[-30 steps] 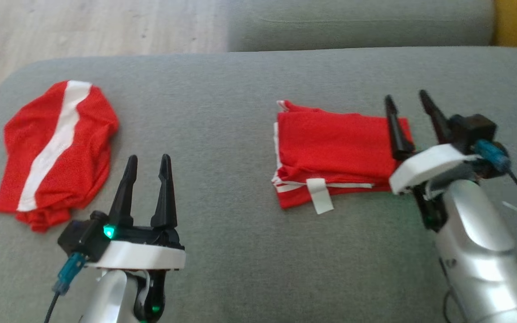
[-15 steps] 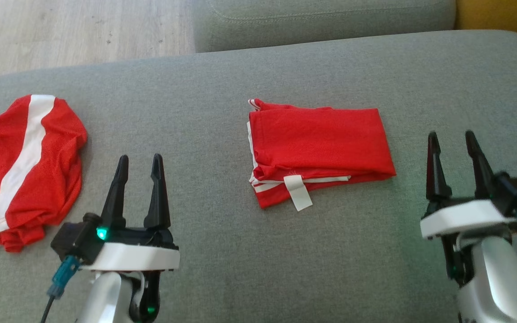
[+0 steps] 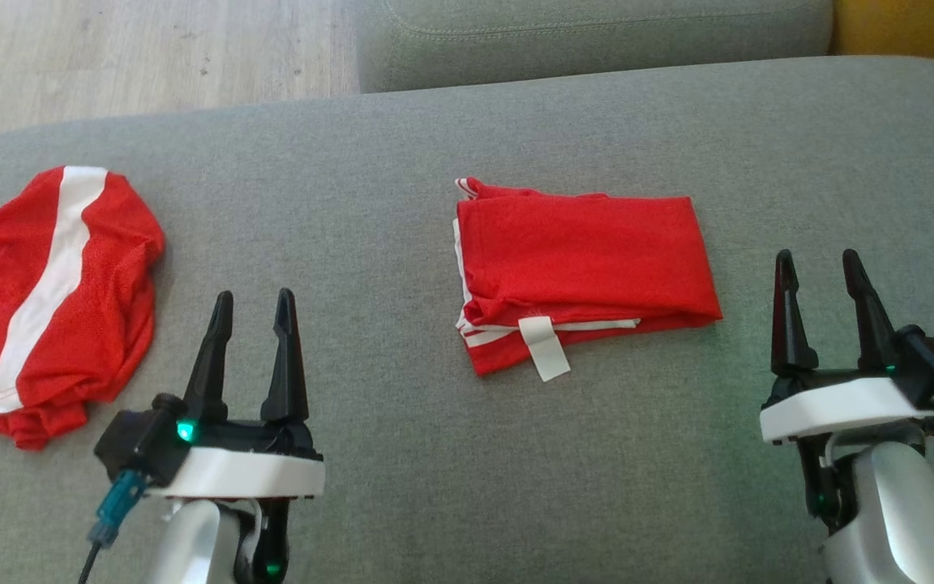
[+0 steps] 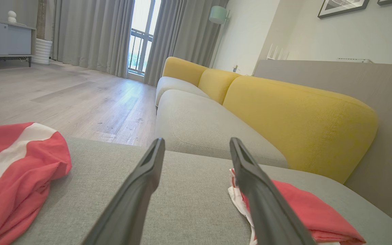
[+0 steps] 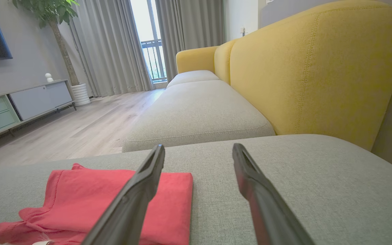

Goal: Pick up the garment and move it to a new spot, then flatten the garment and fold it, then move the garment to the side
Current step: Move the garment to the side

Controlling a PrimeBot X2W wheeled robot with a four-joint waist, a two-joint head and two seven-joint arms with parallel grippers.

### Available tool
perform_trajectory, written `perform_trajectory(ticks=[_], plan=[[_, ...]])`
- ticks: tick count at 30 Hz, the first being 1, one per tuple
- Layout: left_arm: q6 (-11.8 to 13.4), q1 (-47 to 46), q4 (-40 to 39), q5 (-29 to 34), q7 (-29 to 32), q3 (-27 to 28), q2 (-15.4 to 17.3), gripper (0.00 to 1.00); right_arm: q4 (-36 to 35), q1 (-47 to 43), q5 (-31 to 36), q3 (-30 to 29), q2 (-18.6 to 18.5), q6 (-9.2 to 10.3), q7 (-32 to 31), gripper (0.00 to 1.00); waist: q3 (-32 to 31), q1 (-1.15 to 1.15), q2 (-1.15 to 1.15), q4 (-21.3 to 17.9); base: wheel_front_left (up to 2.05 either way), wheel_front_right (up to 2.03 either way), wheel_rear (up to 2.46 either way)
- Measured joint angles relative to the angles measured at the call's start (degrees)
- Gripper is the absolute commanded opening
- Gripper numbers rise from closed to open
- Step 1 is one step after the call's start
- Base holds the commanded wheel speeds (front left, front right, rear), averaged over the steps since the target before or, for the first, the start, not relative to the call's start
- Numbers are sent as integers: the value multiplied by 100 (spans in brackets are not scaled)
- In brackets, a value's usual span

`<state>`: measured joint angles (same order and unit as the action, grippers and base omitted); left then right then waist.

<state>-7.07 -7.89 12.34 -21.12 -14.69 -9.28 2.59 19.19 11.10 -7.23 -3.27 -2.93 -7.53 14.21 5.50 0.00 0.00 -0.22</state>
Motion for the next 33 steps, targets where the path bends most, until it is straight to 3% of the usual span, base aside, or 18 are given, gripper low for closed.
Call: perform_trajectory(ticks=[7, 12, 21, 28, 33], plan=[[0, -6, -1, 0, 0, -24, 0, 100, -37, 8, 7, -15, 2, 0, -19, 100, 120, 0, 0, 76, 0, 0, 0], [-1, -124, -2, -2, 0, -131, 0, 100, 75, 209, 123, -13, 3, 0, -372, 100, 367, 0, 0, 181, 0, 0, 0], [-2, -422, 47, -76, 0, -377, -3, 100, 1362, 1073, 211, -133, 2, 0, -1071, 100, 840, 1, 0, 600, 0, 0, 0], [-3, -583, 58, -133, 0, -419, -3, 100, 2345, 1552, 424, -632, 2, 0, -916, 100, 1004, 0, 0, 808, 0, 0, 0], [-3, -584, 75, -132, 0, -419, -3, 100, 2774, 1838, 400, -570, -23, -1, -742, 100, 1031, 0, 0, 813, 0, 0, 0]])
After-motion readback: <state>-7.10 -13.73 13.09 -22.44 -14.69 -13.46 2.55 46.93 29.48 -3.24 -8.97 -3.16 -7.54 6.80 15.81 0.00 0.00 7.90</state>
